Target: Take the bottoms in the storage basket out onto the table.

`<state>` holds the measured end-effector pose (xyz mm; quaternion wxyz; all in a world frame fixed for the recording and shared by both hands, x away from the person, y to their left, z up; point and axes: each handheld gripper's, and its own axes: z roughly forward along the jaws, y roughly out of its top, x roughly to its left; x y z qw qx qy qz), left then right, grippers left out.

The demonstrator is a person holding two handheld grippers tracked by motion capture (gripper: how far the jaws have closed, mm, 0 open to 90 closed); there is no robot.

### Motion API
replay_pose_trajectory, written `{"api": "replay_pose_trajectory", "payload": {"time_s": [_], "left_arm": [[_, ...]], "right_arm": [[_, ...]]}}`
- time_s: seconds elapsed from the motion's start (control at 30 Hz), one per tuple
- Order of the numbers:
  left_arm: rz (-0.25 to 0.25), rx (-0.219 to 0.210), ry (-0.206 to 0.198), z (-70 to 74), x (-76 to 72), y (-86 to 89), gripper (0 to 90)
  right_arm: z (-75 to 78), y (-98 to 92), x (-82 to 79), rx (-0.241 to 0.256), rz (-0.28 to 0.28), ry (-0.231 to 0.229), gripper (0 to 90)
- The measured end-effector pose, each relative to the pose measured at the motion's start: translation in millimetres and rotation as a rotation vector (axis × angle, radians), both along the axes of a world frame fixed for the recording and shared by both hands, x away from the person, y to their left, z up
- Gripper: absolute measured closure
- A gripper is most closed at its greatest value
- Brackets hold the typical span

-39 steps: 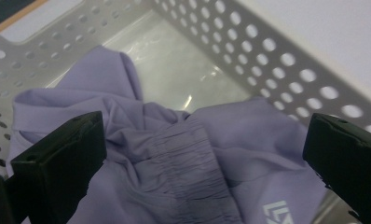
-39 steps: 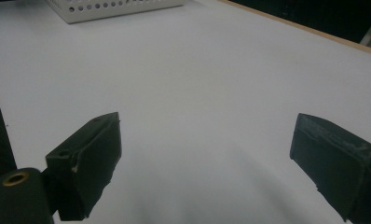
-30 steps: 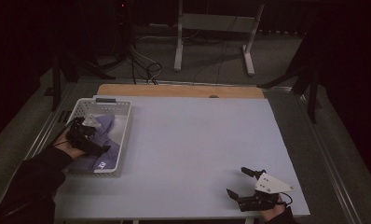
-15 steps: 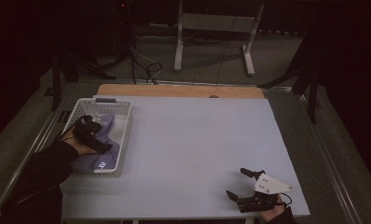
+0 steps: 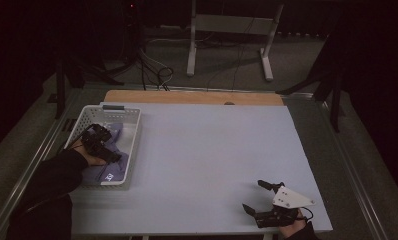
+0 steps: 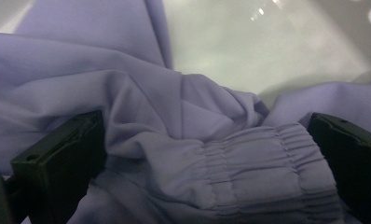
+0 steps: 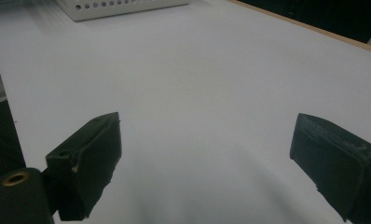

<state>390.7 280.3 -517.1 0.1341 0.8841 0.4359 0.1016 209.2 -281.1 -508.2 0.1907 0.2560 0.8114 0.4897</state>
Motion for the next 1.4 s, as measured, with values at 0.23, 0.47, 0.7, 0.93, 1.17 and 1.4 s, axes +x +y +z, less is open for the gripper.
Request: {"api": "replay_pose_trajectory", "payload": {"time_s": [0.23, 0.47, 0.7, 0.93, 1.17, 1.4], "left_arm": [[0.021, -0.004, 0.064, -5.9, 4.7, 1.4, 4.1], [0.005, -0.044, 0.088, -3.8, 3.7, 3.2, 19.8], [-0.049, -0.025, 0.095, 4.3, -1.1, -6.9, 52.0], [-0.029, -0.047, 0.073, 4.8, -6.6, -7.0, 69.1], [0.000, -0.014, 0.013, 13.5, -11.2, -9.1, 81.0], [0.045, -0.055, -0.041, 30.8, -14.1, 0.7, 81.4]], "right_arm": [[-1.1, 0.4, -0.2, 0.000, 0.006, 0.009, 9.0], [-1.0, 1.5, -0.5, -0.007, 0.008, 0.006, 9.0], [0.0, 1.5, -1.0, 0.001, 0.009, 0.005, 9.0], [-0.3, 1.4, -0.9, -0.005, 0.009, 0.004, 9.0], [-0.9, 1.3, -0.6, -0.009, 0.004, 0.002, 9.0], [-0.3, 0.5, -0.7, -0.005, 0.004, 0.003, 9.0]]}}
